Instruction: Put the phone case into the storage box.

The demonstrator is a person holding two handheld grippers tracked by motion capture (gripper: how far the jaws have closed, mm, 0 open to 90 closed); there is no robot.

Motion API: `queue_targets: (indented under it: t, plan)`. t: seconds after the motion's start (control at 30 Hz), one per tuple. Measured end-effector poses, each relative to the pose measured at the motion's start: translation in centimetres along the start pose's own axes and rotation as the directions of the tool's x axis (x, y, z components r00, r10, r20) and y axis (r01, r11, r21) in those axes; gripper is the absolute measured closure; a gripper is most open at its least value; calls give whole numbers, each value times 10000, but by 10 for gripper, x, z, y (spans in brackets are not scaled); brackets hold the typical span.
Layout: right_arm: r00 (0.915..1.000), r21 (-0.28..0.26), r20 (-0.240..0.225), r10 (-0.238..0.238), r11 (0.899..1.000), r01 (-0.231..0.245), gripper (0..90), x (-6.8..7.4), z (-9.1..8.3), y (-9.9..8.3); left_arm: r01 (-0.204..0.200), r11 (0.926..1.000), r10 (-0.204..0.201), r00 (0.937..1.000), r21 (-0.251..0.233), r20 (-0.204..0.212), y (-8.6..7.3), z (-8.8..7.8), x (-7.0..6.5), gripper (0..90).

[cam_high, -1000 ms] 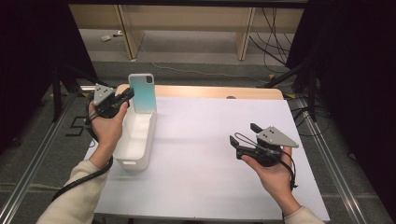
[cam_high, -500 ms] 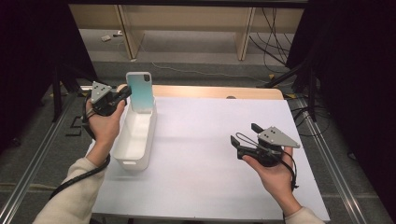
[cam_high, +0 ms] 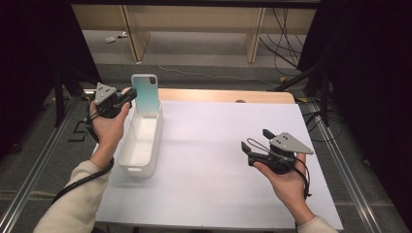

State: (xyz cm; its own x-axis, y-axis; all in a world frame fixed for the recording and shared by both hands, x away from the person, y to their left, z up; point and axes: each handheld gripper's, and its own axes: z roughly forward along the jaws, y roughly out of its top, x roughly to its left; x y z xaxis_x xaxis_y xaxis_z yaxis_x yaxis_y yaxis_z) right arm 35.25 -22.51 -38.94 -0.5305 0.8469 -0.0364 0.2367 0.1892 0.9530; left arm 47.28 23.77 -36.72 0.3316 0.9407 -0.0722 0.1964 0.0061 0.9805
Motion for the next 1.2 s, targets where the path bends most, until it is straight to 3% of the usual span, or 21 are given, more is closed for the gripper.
queue_targets:
  t: [0.53,1.2]
  plan:
    - [10000,-136,-29,44,9999,-45,173,0,-1,1,-144,9997,145,9999,190,-67,-1,8,9,854]
    - [10000,-262,44,83,9996,-82,173,-2,-1,0,-331,9984,340,9992,453,-196,-6,22,11,853]
